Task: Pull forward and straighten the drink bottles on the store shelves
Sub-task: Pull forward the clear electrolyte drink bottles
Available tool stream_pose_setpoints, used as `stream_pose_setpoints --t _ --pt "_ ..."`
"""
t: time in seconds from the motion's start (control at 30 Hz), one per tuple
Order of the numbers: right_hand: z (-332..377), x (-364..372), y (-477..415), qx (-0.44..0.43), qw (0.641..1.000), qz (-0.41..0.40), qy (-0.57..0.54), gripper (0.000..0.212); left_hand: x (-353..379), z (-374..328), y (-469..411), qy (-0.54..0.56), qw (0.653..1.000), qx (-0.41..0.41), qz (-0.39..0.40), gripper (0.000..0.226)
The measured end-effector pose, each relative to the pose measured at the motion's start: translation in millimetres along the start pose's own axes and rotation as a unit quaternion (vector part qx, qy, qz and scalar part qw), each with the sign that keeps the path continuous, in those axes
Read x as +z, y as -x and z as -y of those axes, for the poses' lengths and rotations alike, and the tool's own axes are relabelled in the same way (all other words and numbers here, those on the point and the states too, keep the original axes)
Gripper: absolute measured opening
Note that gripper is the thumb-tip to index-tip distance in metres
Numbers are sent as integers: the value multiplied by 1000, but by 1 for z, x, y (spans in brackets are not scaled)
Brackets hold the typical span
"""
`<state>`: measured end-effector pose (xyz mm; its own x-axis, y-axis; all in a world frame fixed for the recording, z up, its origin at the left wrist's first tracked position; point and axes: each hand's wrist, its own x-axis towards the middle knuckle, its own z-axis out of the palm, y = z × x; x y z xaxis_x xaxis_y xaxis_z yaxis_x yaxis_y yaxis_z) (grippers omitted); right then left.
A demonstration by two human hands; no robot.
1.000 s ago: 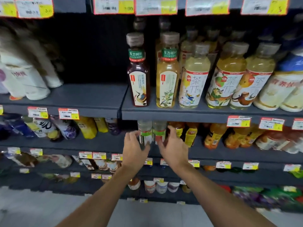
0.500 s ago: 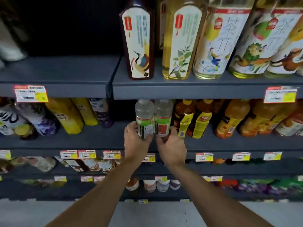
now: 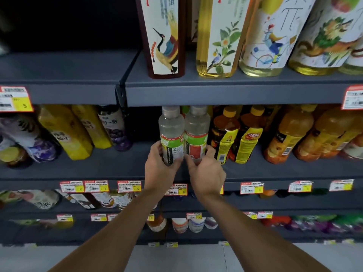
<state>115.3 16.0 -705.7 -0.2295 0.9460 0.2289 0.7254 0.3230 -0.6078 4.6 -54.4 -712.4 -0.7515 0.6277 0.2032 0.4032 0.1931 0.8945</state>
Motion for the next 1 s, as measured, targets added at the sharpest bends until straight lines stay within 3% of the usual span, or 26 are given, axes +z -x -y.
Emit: stream_pose_setpoints --t 0.23,0.43,0.6,0.77,1.0 --pt "-17 -6 17 -14 999 5 -43 61 -1 3 8 -29 999 -3 -28 68" --pt "-27 -7 -1 -40 997 64 33 75 -15 11 4 -66 996 8 52 65" --pt "-40 -7 -12 -40 991 123 -22 64 -15 8 5 -47 997 -22 57 67" --pt "-53 -19 -23 -106 970 205 -75 48 -15 10 9 -100 993 -17 60 69" --pt "-43 -20 -14 -81 989 124 -29 65 -15 10 9 -127 990 -10 64 58"
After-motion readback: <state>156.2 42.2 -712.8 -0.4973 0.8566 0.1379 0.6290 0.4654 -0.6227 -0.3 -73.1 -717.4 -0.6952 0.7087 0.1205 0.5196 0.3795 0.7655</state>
